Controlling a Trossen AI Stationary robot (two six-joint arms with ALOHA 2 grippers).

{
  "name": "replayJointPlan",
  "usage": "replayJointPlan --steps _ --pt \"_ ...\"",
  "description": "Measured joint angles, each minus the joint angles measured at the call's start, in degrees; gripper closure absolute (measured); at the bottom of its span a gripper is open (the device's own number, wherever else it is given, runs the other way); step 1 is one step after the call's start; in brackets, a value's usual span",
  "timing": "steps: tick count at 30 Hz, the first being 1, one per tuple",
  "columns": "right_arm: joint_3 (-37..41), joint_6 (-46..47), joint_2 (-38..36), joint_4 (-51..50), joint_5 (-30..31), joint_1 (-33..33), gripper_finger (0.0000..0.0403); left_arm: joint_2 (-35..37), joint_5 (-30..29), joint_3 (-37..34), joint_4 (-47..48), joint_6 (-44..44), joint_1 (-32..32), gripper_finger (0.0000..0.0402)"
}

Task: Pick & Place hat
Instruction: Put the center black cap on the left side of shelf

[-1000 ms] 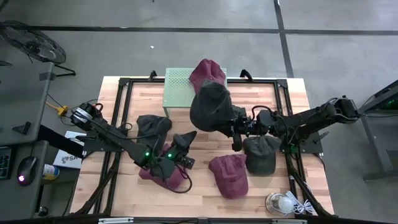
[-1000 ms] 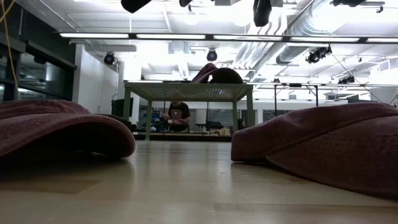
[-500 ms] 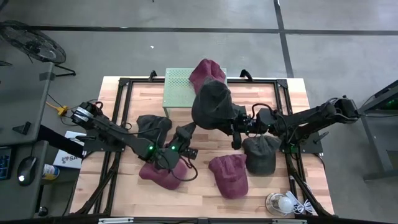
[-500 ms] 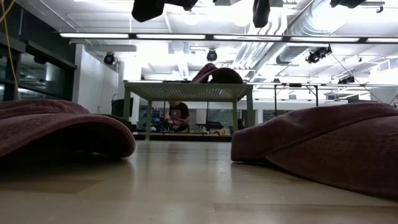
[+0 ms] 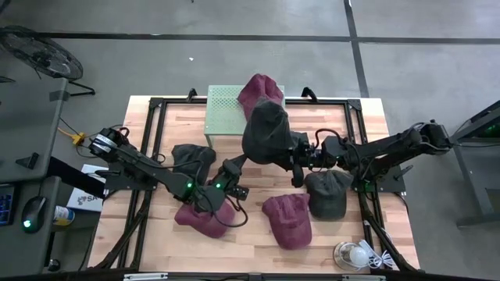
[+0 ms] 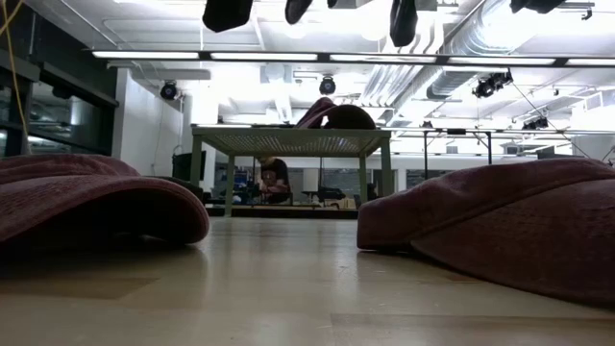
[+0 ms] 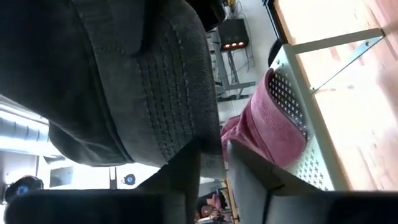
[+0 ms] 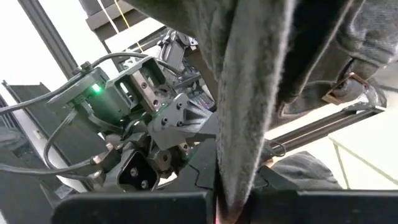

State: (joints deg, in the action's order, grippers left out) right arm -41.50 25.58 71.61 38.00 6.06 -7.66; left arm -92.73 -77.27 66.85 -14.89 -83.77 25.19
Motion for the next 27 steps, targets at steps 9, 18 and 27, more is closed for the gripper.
replayJointPlan --steps 9,18,27 --pt "0.0 2.6 -0.07 1.49 0.77 -0.24 0.0399 0.02 0.53 0.0 -6.91 -5.65 -0.07 0.037" --pt "0.0 2.9 -0.17 4.04 -0.56 -0.26 0.0399 0.09 1.97 -0.07 -14.92 -11.77 -0.07 0.0371" --pt "-0.09 2.73 -0.04 7.44 -1.99 -0.26 0.0399 0.03 5.98 2.48 -17.56 -14.96 -0.06 0.0293"
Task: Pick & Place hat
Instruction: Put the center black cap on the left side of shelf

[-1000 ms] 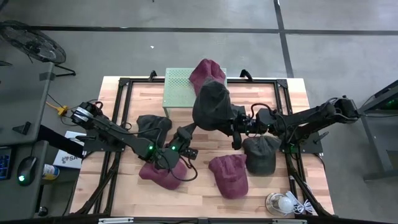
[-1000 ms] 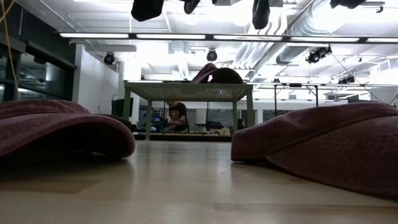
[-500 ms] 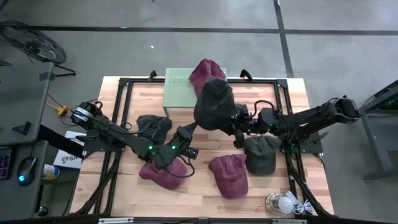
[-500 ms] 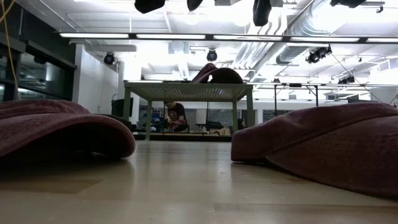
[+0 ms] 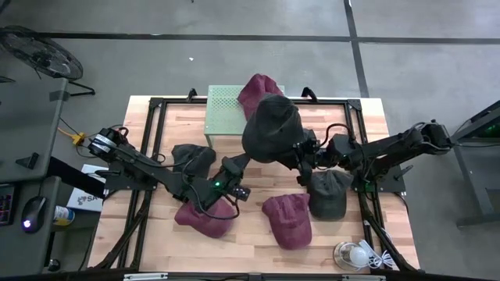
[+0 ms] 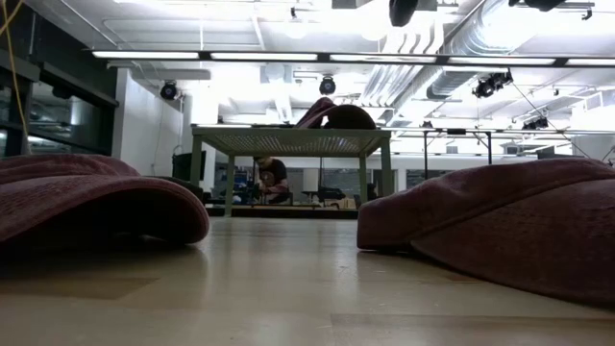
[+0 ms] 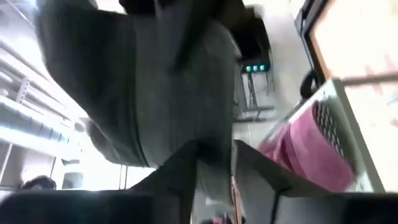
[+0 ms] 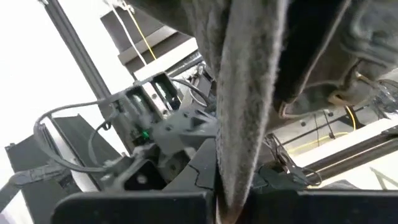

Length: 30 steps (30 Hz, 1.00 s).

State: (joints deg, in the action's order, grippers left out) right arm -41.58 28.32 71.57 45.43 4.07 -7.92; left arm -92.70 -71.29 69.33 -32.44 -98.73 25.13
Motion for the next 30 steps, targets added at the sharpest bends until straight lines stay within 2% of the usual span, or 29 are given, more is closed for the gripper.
replayJointPlan --steps 6,18,22,30 --pt "-0.02 0.0 0.11 3.32 -1.44 -0.02 0.0399 -0.1 2.99 1.72 -0.74 -3.03 -0.03 0.0225" --pt "-0.04 -1.08 0.11 2.73 -0.9 0.0 0.0399 -0.12 -1.24 2.07 -0.82 -3.91 -0.03 0.0217" --pt "-0.04 -1.71 0.11 2.36 0.25 -0.02 0.0395 -0.12 -1.53 2.07 -0.72 -4.54 -0.05 0.0239" --pt "-0.04 -1.23 0.08 2.18 1.96 -0.02 0.0397 -0.05 -2.09 2.09 -0.73 -4.99 -0.05 0.0346"
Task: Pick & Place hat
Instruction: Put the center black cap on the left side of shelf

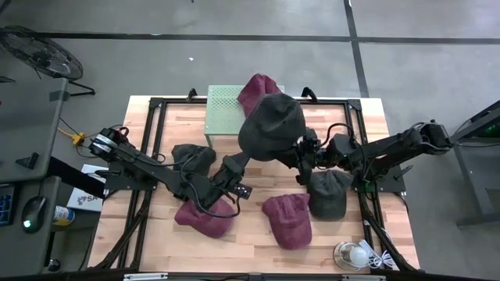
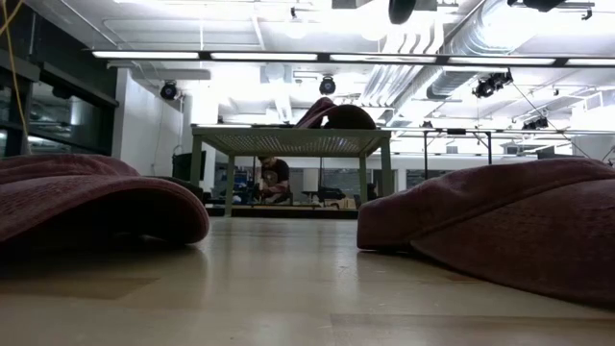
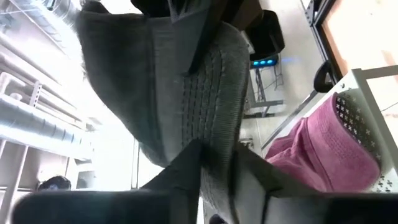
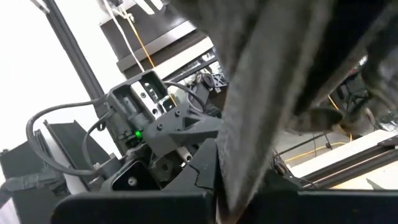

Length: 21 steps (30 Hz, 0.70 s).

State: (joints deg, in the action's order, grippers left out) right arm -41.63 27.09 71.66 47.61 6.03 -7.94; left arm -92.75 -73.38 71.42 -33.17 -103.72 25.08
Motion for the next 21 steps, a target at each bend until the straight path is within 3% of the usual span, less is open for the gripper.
replayJointPlan --steps 5,11,21 --pt "0.0 0.84 -0.08 -0.4 0.17 0.02 0.0392 0.07 0.51 0.04 -0.15 0.23 0.02 0.0385" --pt "0.0 -0.16 -0.09 -0.37 0.31 0.02 0.0382 0.07 0.61 0.04 -0.21 1.64 0.02 0.0385" --pt "0.0 -5.79 -0.09 -1.39 0.02 0.02 0.0326 0.07 0.33 0.04 -0.47 3.76 0.02 0.0391"
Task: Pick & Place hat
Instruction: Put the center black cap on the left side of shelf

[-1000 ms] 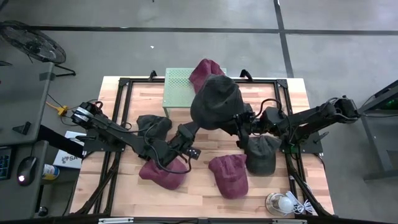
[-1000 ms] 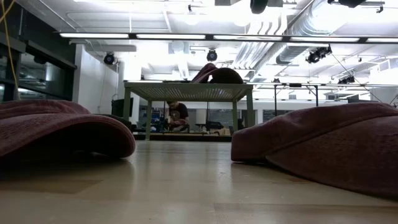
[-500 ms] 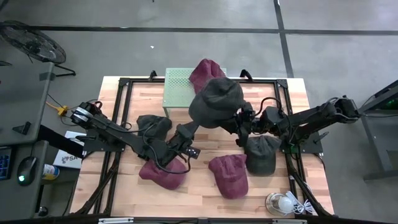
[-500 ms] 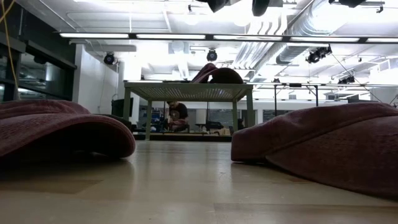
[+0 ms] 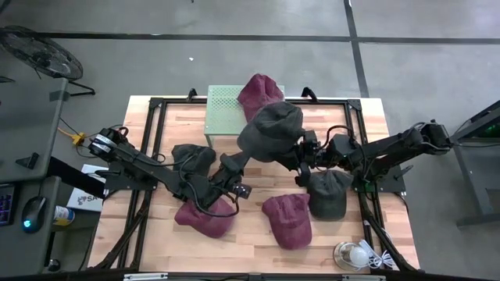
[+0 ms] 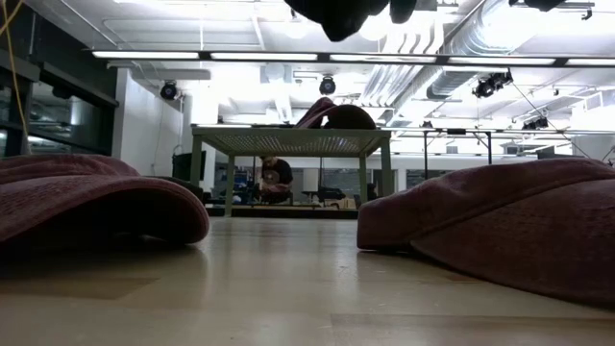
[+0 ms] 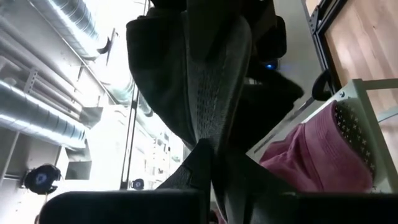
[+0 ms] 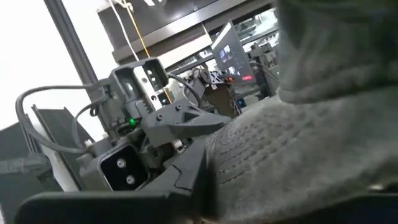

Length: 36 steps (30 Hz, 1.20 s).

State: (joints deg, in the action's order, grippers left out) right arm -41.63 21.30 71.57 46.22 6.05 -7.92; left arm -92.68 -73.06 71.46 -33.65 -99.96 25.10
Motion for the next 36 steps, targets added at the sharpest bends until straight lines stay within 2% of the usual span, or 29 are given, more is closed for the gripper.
replayJointPlan --steps 9,17,27,36 --pt "0.0 -2.83 -0.55 -2.35 2.23 0.0 0.0252 0.55 -0.06 -0.04 -0.77 0.17 -0.07 0.0391" --pt "0.0 -2.34 -5.81 -15.49 4.93 0.02 0.0195 1.14 -0.85 -0.11 -0.81 -0.31 -0.09 0.0391" --pt "-0.02 0.12 -14.69 -38.45 6.94 0.01 0.0191 2.87 -1.4 -0.11 -0.8 -0.31 -0.02 0.0391" --pt "-0.02 4.2 -16.06 -50.93 6.71 -3.63 0.0192 6.17 -2.1 -0.11 -0.14 -0.26 -0.77 0.039"
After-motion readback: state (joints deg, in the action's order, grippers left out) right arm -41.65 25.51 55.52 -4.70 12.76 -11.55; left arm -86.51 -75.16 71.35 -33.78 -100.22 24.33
